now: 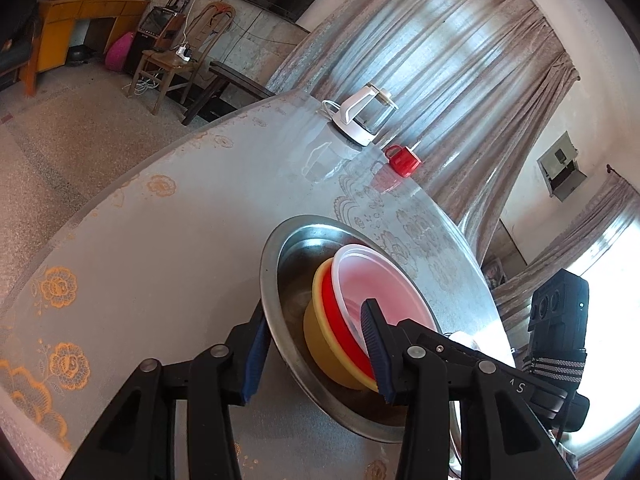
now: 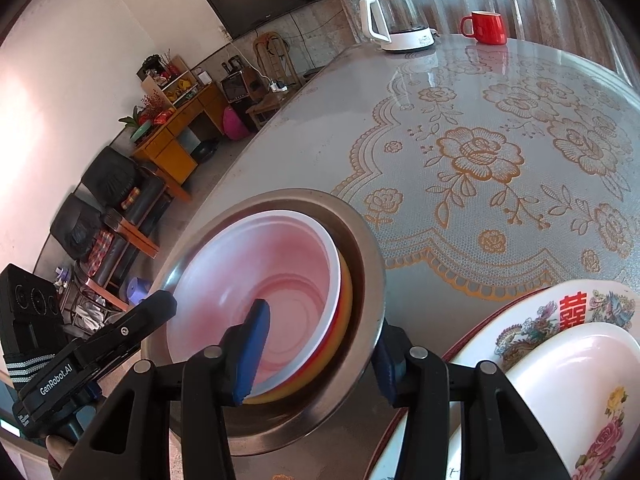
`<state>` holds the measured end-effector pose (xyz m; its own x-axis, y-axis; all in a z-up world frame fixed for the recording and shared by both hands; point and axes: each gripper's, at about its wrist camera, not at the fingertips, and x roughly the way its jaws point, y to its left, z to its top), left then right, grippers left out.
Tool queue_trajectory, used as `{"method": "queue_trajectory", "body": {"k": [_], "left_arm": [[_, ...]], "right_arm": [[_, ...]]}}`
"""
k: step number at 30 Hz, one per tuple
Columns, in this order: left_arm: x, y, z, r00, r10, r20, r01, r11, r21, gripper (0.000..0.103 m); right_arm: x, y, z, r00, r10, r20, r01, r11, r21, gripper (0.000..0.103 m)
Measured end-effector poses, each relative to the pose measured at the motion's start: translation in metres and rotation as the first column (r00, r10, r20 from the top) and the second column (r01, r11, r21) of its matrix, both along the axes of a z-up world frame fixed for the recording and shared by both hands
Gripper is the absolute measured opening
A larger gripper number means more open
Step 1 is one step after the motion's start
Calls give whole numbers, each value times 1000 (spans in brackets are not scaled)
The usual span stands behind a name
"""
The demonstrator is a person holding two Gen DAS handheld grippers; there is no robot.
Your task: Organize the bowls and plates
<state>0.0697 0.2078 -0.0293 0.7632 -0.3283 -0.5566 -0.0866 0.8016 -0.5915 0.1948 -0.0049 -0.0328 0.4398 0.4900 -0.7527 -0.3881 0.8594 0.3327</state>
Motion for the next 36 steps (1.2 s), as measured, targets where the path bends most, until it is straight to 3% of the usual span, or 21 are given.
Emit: {"method": "queue_trajectory", "body": {"k": [11, 15, 25, 28, 36], "left_arm": [[-3, -3, 1, 1000, -4, 9, 4, 1000, 28, 44], [2, 6, -5, 1000, 8, -8, -8, 999, -33, 48], [26, 13, -7, 1000, 16, -4, -16, 999, -39, 49], [24, 8, -6, 1000, 15, -7, -15, 1000, -4, 48], [11, 3, -1, 1000, 10, 10, -10, 1000, 3, 48]], "right_arm": [[-5, 0, 0, 1000, 17, 6, -17, 1000, 3, 48], [-7, 2, -3, 1000, 23, -3, -23, 1000, -6, 48], [-5, 3, -7, 1000, 26, -14, -26, 1000, -6, 48], [-8, 4, -5, 1000, 26, -12, -26, 1000, -9, 48], [-12, 2, -3, 1000, 31, 2, -31, 1000, -4, 48]]}}
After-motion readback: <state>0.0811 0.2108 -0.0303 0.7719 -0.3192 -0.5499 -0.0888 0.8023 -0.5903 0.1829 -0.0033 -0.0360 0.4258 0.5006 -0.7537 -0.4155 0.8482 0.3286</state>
